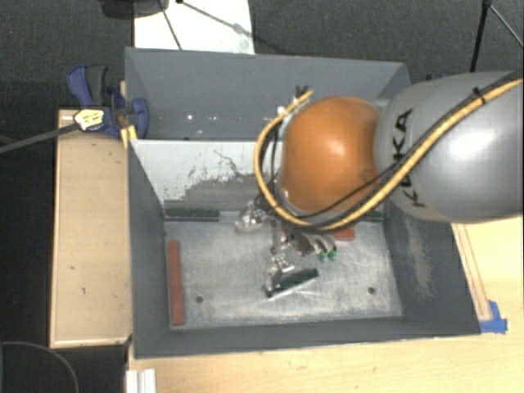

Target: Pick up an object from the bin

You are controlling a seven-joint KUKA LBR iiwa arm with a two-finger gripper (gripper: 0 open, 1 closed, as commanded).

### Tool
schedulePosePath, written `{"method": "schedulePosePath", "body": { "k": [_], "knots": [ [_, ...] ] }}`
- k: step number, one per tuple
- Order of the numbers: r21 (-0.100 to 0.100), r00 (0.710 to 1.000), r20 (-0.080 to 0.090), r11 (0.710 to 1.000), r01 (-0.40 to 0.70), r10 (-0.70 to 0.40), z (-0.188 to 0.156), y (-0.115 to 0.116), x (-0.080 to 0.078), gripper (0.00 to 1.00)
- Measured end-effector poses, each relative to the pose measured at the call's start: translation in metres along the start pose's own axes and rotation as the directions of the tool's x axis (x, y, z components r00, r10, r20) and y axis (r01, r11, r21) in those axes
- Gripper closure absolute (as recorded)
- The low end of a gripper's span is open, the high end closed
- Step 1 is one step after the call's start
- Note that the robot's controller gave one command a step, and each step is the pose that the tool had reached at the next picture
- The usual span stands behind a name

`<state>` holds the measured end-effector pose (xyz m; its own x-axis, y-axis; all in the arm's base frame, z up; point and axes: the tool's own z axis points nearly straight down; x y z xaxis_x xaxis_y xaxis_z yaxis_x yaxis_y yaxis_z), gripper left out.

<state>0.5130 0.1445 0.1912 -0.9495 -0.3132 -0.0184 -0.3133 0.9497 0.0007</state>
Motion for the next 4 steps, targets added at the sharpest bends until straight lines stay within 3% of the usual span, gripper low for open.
{"method": "schedulePosePath", "body": {
  "k": [1, 2, 3, 4],
  "knots": [
    [-0.001, 0.976, -0.012, 0.977, 0.215, -0.215, 0.065, -0.033, -0.004, 0.0],
    [-0.005, 0.968, -0.017, 0.968, 0.252, -0.252, 0.093, -0.084, 0.035, 1.0],
    [-0.005, 0.969, -0.018, 0.969, 0.248, -0.248, 0.093, -0.084, 0.035, 0.0],
    [-0.005, 0.969, -0.018, 0.97, 0.245, -0.245, 0.093, -0.084, 0.035, 1.0]
  ]
}}
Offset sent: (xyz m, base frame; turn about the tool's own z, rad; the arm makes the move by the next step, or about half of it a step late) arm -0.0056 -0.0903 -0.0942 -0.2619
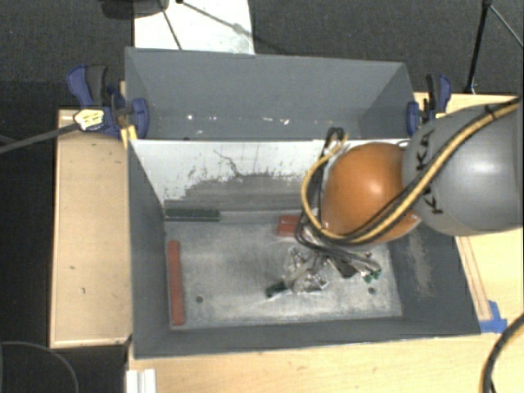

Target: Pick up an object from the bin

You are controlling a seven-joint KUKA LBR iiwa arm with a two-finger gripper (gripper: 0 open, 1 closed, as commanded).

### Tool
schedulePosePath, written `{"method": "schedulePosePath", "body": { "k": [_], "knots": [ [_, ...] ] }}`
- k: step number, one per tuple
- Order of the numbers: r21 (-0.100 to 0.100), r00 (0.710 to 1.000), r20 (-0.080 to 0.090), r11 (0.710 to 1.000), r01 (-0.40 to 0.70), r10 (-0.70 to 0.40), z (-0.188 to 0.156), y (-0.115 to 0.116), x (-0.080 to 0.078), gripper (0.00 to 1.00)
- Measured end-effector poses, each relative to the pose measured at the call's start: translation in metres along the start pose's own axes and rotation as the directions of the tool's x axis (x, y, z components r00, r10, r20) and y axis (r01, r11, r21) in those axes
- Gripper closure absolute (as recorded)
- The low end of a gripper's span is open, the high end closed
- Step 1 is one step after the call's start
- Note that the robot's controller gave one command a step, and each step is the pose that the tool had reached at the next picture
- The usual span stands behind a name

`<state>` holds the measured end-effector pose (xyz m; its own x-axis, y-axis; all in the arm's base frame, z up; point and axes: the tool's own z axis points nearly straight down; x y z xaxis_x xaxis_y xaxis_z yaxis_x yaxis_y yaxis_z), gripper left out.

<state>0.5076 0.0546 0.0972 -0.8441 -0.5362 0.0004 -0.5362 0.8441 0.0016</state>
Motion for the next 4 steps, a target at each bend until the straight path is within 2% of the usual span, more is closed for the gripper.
{"method": "schedulePosePath", "body": {
  "k": [1, 2, 3, 4],
  "knots": [
    [0.0, 1.0, 0.0, 1.0, -0.002, 0.002, 0.0, 0.0, 0.0, 0.0],
    [0.0, 1.0, -0.001, 1.0, 0.004, -0.004, 0.0, 0.0, 0.0, 0.0],
    [0.003, 0.994, 0.003, 0.994, 0.111, -0.111, 0.023, -0.011, -0.011, 1.0],
    [0.003, 0.994, 0.003, 0.994, 0.109, -0.109, 0.023, -0.011, -0.011, 1.0]
  ]
}}
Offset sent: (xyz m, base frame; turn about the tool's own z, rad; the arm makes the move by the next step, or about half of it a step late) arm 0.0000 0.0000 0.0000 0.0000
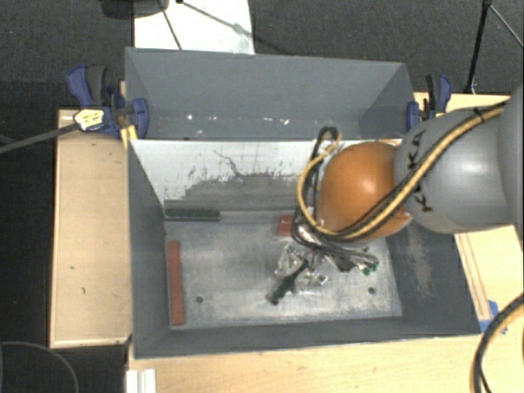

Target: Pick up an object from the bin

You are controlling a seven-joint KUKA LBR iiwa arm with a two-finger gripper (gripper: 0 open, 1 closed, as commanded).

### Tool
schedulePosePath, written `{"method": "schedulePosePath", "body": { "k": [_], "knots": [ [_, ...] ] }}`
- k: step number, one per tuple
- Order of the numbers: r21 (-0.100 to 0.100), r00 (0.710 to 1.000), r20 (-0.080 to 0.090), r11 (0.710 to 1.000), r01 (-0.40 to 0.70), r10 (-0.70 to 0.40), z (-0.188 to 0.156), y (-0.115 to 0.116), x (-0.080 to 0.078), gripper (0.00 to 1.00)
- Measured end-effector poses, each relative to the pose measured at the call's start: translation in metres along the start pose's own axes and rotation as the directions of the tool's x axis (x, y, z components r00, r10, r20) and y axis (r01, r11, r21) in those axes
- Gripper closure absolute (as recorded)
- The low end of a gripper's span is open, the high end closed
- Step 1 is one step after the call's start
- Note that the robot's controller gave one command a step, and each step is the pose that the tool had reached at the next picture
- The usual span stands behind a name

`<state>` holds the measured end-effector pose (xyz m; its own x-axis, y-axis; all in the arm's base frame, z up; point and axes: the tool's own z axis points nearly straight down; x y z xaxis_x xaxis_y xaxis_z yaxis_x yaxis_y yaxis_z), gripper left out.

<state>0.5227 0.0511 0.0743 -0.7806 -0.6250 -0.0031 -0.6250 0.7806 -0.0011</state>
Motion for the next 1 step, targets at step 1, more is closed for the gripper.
{"method": "schedulePosePath", "body": {
  "k": [1],
  "knots": [
    [0.0, 1.0, 0.0, 1.0, 0.022, -0.022, -0.1362, -0.0218, -0.0258, 1.0]
  ]
}}
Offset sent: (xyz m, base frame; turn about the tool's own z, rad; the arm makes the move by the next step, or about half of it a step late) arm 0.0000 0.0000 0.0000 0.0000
